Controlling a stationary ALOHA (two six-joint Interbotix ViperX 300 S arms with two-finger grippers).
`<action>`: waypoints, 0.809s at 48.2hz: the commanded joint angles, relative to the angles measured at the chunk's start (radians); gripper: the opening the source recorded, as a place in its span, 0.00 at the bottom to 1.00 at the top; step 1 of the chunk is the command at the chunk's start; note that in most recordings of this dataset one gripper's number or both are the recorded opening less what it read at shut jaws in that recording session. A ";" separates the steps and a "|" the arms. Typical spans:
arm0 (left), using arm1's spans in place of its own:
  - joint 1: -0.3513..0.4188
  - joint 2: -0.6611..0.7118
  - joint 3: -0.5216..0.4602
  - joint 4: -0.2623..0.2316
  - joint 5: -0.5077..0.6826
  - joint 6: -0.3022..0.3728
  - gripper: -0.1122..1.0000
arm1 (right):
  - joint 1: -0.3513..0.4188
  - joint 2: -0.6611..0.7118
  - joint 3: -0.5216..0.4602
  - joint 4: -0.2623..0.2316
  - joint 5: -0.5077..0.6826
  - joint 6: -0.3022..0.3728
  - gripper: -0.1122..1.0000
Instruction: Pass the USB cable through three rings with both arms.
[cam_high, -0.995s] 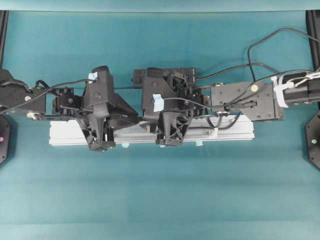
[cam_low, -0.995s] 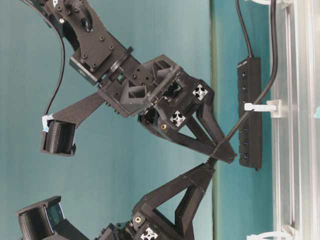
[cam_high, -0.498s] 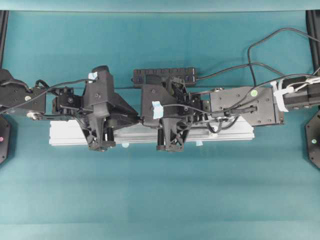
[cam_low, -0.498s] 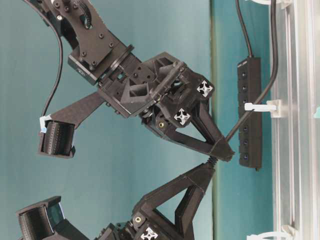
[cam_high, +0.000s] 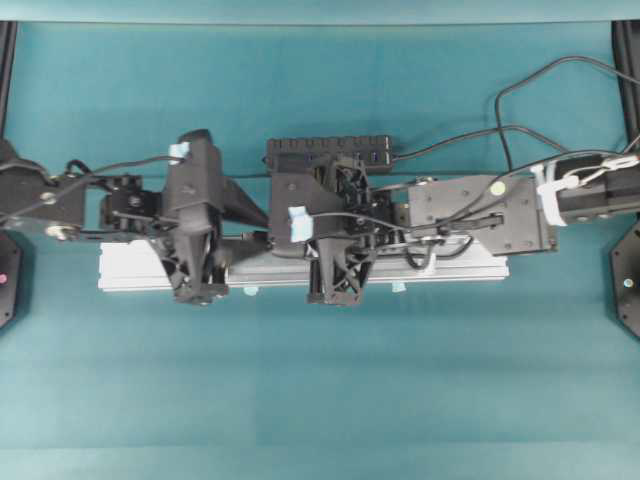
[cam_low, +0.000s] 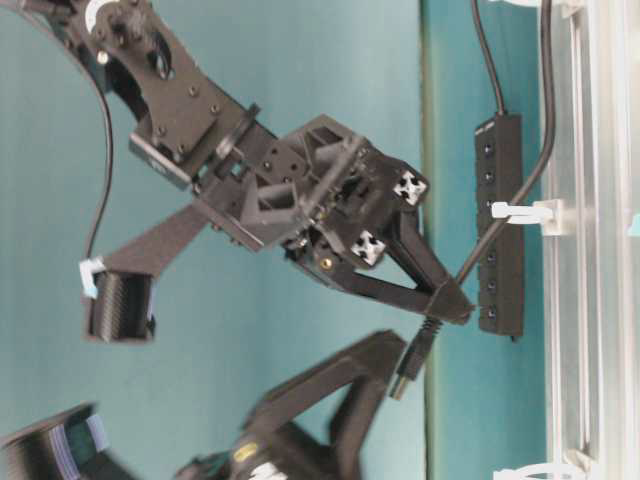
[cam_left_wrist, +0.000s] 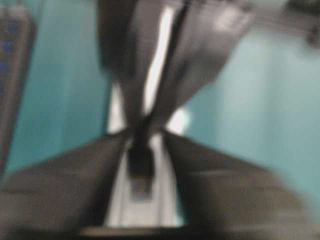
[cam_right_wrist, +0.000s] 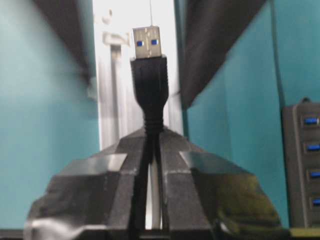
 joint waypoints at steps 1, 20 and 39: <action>-0.008 -0.049 -0.003 0.002 -0.006 -0.005 0.83 | 0.012 0.000 -0.040 0.000 0.031 -0.009 0.02; -0.006 -0.301 0.146 0.002 0.020 -0.094 0.78 | 0.041 0.049 -0.146 0.000 0.176 -0.011 0.02; 0.008 -0.543 0.244 0.002 0.150 -0.163 0.77 | 0.060 0.118 -0.173 0.034 0.293 -0.011 0.02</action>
